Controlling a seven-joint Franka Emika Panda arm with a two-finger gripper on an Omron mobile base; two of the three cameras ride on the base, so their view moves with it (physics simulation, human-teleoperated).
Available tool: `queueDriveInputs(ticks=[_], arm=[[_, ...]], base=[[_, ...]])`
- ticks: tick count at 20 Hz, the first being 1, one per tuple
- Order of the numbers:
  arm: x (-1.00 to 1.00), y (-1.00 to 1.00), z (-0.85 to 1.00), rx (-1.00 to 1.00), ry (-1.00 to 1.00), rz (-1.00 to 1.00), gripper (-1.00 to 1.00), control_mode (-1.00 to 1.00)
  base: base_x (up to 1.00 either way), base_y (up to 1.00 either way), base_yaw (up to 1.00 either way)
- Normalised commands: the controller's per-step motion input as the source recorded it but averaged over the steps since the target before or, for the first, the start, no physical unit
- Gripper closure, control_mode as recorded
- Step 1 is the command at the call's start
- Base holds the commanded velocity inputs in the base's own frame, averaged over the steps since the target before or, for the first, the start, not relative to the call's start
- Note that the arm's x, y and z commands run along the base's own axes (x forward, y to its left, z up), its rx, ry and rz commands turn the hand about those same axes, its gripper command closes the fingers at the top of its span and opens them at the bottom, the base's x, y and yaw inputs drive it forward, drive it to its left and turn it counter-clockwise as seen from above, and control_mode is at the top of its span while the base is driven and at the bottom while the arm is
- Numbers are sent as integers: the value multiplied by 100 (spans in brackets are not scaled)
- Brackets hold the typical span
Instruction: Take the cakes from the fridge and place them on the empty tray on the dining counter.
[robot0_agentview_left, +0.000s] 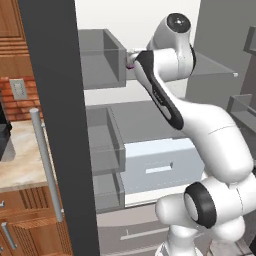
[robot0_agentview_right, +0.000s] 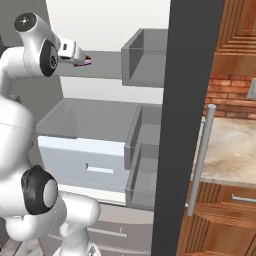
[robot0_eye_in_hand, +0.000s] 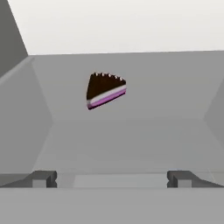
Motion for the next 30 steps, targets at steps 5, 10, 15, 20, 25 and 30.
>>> queueDriveInputs(ticks=[5, 10, 15, 20, 25, 30], arm=[[78, 0, -16, 0, 0, 0, -100, -100], [75, 3, -1, 0, 0, 0, -100, -100], [53, 18, 0, 0, 0, 0, -100, -100], [24, 24, -2, 0, 2, -5, -100, -100], [20, 11, -13, 0, 2, -9, -100, -100], [45, 0, -17, 0, 0, -7, -100, -100]], base=[[0, 0, 0], [0, 0, 0], [0, 0, 0], [0, 0, 0], [0, 0, 0], [0, 0, 0]])
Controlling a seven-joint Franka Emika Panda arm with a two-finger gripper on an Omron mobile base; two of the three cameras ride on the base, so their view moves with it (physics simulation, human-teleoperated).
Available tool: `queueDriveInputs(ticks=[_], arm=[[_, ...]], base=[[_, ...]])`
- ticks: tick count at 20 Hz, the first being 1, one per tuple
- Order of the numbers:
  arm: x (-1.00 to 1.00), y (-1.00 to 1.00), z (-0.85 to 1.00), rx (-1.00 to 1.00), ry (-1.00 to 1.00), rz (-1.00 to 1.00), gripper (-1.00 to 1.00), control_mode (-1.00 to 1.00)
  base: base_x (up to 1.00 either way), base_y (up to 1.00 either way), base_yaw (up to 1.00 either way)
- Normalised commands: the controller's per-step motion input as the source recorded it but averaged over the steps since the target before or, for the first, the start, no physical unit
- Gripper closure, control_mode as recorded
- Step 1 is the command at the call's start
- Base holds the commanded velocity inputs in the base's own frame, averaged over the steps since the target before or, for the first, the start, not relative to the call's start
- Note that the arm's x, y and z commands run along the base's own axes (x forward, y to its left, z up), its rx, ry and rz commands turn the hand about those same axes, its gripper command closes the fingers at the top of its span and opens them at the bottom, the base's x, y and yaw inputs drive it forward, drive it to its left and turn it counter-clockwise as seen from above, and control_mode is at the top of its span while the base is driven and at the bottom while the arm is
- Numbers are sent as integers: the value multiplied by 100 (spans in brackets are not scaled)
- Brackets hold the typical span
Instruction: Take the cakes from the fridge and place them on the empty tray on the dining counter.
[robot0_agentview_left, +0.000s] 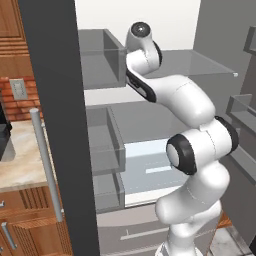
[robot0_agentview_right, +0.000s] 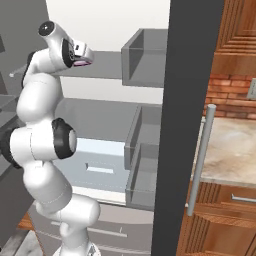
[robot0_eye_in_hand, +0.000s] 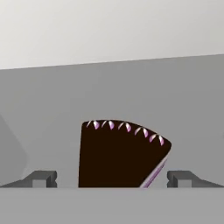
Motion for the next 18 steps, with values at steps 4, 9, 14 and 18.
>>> queueDriveInputs(ticks=[4, 9, 14, 18], arm=[[42, 0, -12, 0, 0, -6, -100, -100], [27, 0, -10, 0, 3, -6, 100, -100], [-14, -13, -16, 0, 0, 0, 100, -100], [-85, -46, -61, 0, -1, 0, 100, -100]], base=[[0, 0, 0], [0, 0, 0], [0, 0, 0], [0, 0, 0]])
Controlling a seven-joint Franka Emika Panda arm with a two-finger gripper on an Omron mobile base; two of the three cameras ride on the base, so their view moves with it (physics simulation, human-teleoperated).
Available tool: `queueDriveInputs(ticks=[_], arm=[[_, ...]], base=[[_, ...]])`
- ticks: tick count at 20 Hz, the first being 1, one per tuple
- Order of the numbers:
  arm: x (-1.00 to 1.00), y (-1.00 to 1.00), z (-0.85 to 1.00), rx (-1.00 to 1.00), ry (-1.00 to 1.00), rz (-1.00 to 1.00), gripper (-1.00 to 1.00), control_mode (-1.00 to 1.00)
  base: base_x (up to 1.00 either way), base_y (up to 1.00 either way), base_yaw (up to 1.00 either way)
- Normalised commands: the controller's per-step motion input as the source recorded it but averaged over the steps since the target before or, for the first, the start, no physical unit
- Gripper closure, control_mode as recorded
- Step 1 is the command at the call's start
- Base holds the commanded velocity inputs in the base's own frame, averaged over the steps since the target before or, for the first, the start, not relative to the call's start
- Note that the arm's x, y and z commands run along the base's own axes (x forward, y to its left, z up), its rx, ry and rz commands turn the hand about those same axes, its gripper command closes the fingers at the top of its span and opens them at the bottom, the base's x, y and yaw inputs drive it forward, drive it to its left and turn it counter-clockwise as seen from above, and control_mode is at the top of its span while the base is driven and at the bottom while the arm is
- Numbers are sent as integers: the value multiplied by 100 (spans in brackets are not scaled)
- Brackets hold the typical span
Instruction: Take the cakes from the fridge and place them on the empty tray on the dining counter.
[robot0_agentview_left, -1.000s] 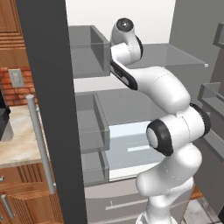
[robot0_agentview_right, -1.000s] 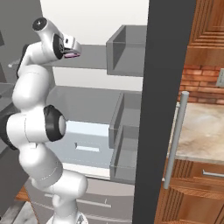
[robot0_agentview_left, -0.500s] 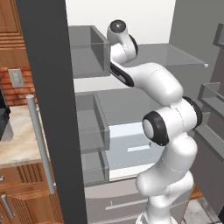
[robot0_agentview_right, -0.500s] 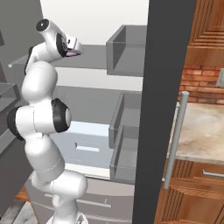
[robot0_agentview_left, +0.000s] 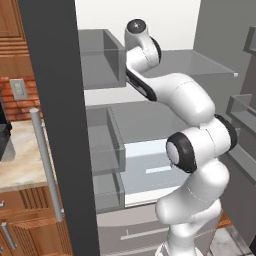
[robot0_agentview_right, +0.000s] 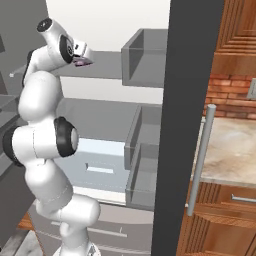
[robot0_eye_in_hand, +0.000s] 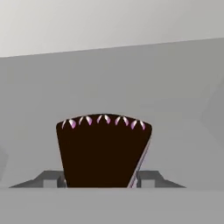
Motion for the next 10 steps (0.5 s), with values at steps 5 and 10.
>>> queueDriveInputs(ticks=[5, 10], arm=[[-74, -41, -27, 0, -14, 0, 100, -100], [-68, -20, 39, 0, -28, 7, 100, -100]], base=[[0, 0, 0], [0, 0, 0]])
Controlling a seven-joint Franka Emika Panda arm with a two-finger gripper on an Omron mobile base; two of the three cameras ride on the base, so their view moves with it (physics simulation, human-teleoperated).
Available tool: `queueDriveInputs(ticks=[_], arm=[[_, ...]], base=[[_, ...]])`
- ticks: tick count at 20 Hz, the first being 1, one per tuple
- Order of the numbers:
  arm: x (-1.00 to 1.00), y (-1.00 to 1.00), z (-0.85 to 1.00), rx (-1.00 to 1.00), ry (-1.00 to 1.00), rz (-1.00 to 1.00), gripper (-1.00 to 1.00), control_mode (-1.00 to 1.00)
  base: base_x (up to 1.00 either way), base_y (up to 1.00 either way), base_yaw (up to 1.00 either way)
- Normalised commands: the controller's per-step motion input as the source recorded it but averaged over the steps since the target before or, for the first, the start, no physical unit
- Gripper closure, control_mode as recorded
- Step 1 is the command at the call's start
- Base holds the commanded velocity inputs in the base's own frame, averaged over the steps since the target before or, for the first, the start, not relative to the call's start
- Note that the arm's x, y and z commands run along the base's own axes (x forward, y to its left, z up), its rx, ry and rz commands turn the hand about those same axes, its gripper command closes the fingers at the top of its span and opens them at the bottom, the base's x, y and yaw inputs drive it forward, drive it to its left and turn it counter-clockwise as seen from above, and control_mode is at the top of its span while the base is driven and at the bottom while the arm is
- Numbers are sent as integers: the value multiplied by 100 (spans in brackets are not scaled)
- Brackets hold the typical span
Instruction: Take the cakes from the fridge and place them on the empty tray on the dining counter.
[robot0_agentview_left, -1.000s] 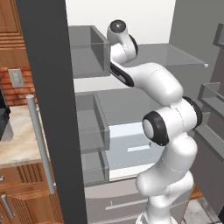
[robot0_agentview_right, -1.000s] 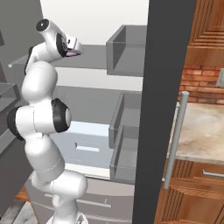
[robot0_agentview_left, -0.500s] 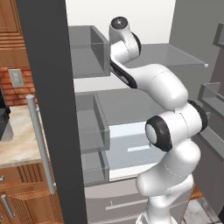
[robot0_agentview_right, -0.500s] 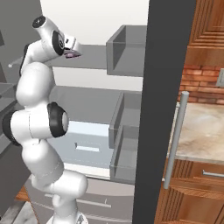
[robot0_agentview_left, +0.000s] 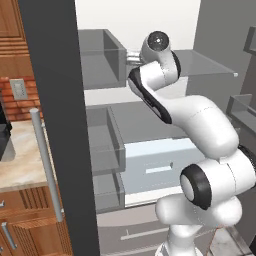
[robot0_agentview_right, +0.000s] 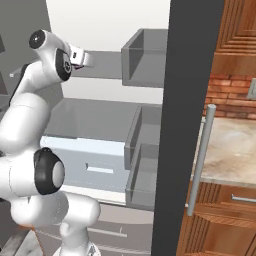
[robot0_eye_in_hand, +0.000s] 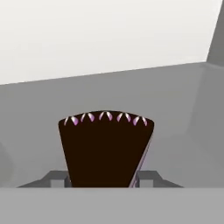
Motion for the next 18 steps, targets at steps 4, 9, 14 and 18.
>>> queueDriveInputs(ticks=[4, 9, 14, 18], arm=[[-71, -17, 68, 0, -12, 14, 100, -100], [-96, -20, 74, 0, 0, 18, 100, -100], [-100, -10, 52, 0, 0, 20, 100, -100], [-100, 0, -4, 0, -5, 14, 100, -100]], base=[[0, 0, 0], [0, 0, 0], [0, 0, 0], [0, 0, 0]])
